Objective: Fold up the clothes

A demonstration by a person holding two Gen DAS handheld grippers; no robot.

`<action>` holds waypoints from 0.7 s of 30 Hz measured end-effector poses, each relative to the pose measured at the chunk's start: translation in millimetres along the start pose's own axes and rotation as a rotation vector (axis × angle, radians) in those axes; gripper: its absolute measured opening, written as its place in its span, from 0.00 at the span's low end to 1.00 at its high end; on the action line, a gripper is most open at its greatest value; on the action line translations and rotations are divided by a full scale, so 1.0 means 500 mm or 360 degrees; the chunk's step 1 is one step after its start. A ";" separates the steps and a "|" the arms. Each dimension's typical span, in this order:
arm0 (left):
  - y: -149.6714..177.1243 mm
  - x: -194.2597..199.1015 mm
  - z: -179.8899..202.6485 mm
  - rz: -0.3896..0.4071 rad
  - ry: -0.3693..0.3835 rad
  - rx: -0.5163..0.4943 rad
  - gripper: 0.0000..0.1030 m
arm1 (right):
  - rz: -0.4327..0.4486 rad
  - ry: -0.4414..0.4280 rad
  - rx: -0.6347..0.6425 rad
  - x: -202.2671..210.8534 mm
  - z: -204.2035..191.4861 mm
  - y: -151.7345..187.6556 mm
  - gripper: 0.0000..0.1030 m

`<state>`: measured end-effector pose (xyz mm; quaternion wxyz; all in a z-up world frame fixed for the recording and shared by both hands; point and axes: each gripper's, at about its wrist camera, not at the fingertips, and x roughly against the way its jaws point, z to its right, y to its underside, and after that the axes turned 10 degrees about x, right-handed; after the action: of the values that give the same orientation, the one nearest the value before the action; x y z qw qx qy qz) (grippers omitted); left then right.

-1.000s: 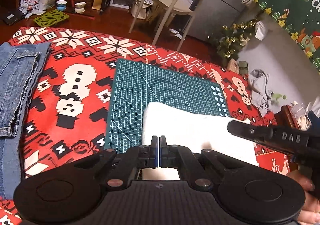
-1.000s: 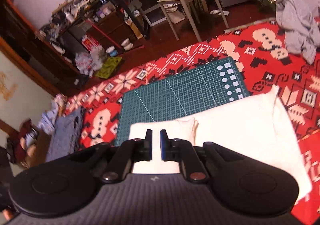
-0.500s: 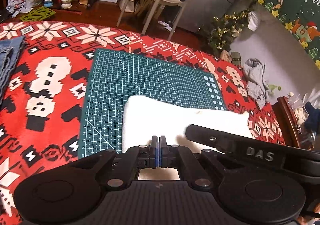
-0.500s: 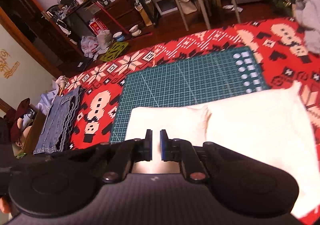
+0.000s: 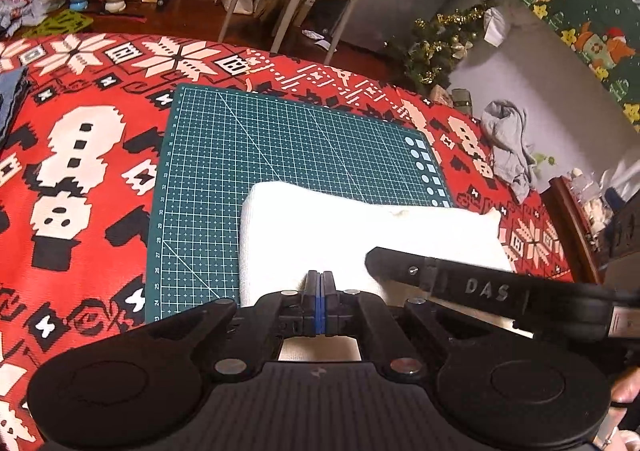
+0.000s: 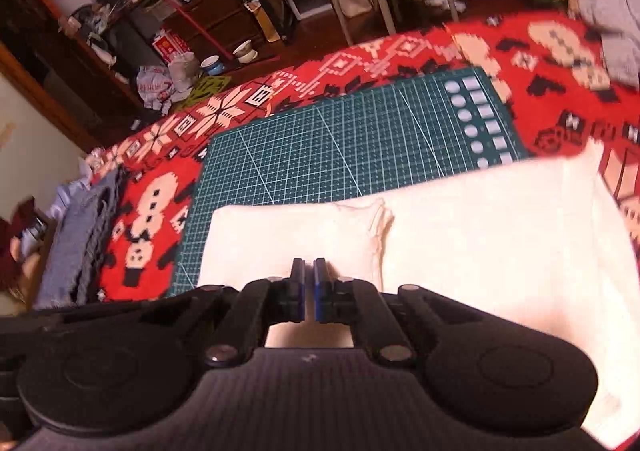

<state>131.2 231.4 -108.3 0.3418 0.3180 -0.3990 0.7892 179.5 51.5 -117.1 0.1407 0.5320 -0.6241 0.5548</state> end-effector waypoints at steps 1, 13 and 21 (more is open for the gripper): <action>-0.002 0.001 -0.005 -0.0007 0.0014 0.0021 0.03 | -0.0001 0.0016 -0.0016 0.002 0.006 -0.002 0.02; -0.011 0.052 -0.052 -0.0090 0.0303 0.0221 0.02 | -0.0024 -0.0154 -0.0119 0.052 0.004 -0.002 0.08; 0.019 -0.008 -0.011 -0.0254 0.0099 0.0057 0.02 | -0.0217 -0.0008 -0.0020 0.012 -0.030 0.016 0.00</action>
<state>124.5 230.7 -118.1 0.4102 0.3302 -0.3474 0.7759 164.3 59.6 -111.6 0.1801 0.5737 -0.5902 0.5386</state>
